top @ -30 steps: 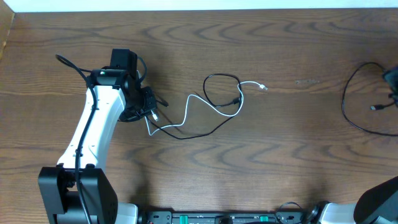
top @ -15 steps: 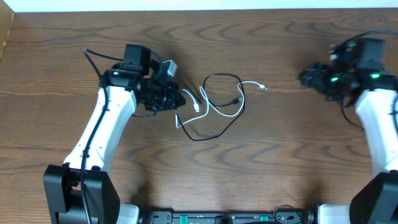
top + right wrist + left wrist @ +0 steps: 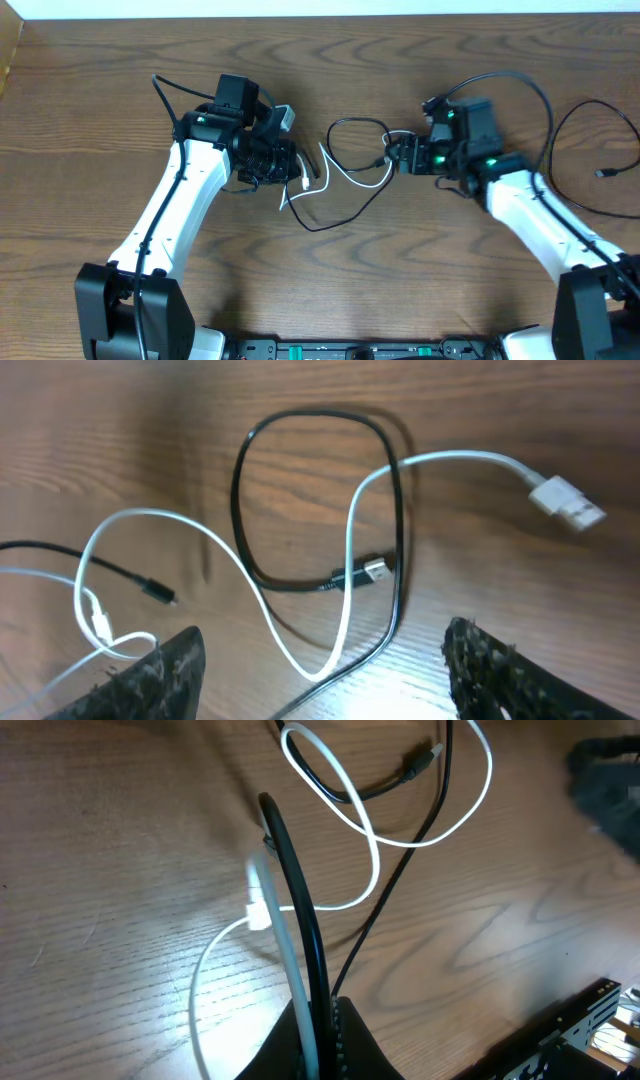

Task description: Untangle cables

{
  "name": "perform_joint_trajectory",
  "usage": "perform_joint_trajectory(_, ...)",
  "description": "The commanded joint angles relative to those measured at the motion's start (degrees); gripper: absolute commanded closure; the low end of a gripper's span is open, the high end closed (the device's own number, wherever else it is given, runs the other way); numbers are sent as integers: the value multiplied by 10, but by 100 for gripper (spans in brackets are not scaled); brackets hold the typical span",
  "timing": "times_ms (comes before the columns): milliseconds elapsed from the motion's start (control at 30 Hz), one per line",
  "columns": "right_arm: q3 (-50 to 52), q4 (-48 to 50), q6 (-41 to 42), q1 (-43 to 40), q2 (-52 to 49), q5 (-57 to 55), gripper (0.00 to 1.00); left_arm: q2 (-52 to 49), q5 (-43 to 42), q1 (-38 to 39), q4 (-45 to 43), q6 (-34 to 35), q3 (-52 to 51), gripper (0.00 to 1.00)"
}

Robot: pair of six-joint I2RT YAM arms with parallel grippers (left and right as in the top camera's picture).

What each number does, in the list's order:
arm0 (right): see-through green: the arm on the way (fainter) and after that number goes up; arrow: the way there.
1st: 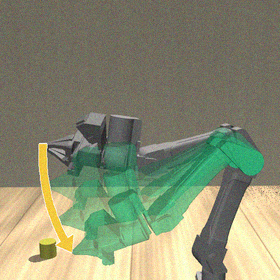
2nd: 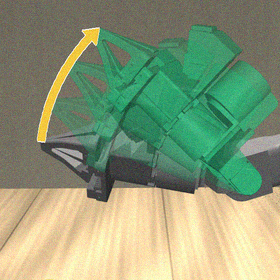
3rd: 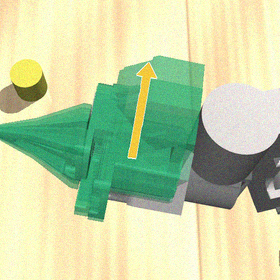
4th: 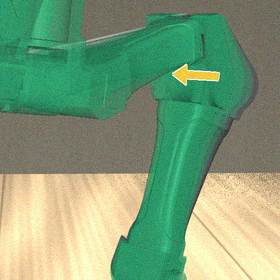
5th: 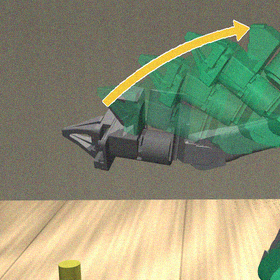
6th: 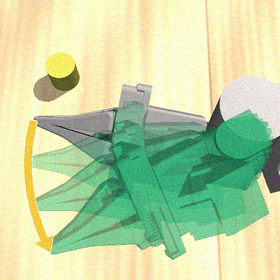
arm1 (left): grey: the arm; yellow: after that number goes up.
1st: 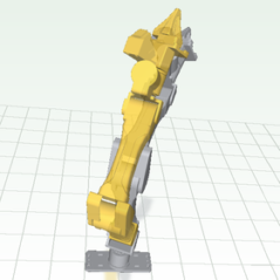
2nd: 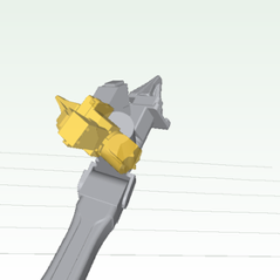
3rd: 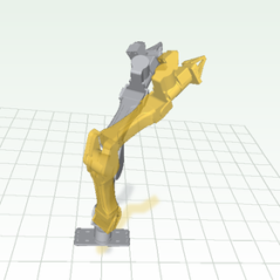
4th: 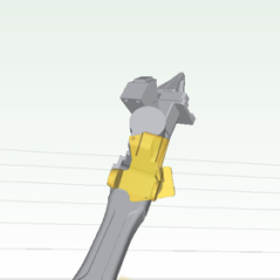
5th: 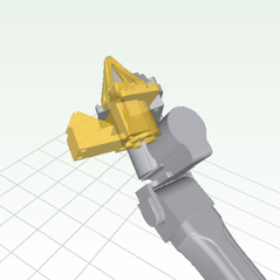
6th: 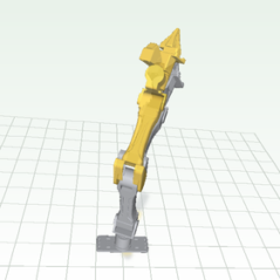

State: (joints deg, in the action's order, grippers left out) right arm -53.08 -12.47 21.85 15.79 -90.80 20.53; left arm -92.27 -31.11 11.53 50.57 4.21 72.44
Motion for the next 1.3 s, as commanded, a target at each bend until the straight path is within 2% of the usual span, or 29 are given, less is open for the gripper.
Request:
perform_joint_trajectory(0, 29, 34, 58, 28, -22, -70, 29, -2, 8, 1, 2, -10, -1, 93)
perform_joint_trajectory(200, 35, 91, 86, 64, -83, -73, 32, -2, 8, 1, 1, -10, -1, 92)
perform_joint_trajectory(267, 35, 113, 97, 73, -104, -73, 38, -2, 8, 1, 2, -10, -1, 93)
perform_joint_trajectory(433, 35, 162, 112, 83, -127, -65, 64, -2, 8, 1, 2, -10, -1, 93)
perform_joint_trajectory(500, 35, 175, 111, 83, -127, -65, 81, -2, 8, 1, 2, -10, -1, 93)
perform_joint_trajectory(600, 35, 183, 110, 76, -125, -64, 98, -2, 8, 1, 2, -10, -1, 93)
perform_joint_trajectory(800, 24, 177, 45, 53, -74, 18, 99, -2, 8, 1, 2, -10, -1, 92)
perform_joint_trajectory(933, -7, 171, 42, 26, 20, 33, 99, -2, 8, 1, 2, -10, -1, 92)
perform_joint_trajectory(1033, -32, 183, 42, 3, 83, 36, 99, -2, 8, 1, 2, -10, -1, 76)
perform_joint_trajectory(1200, -67, 194, 42, -48, 187, 35, 99, -2, 8, 1, 3, -10, -1, 71)
perform_joint_trajectory(1267, -73, 196, 42, -72, 223, 31, 99, -2, 8, 1, 3, -10, -1, 67)
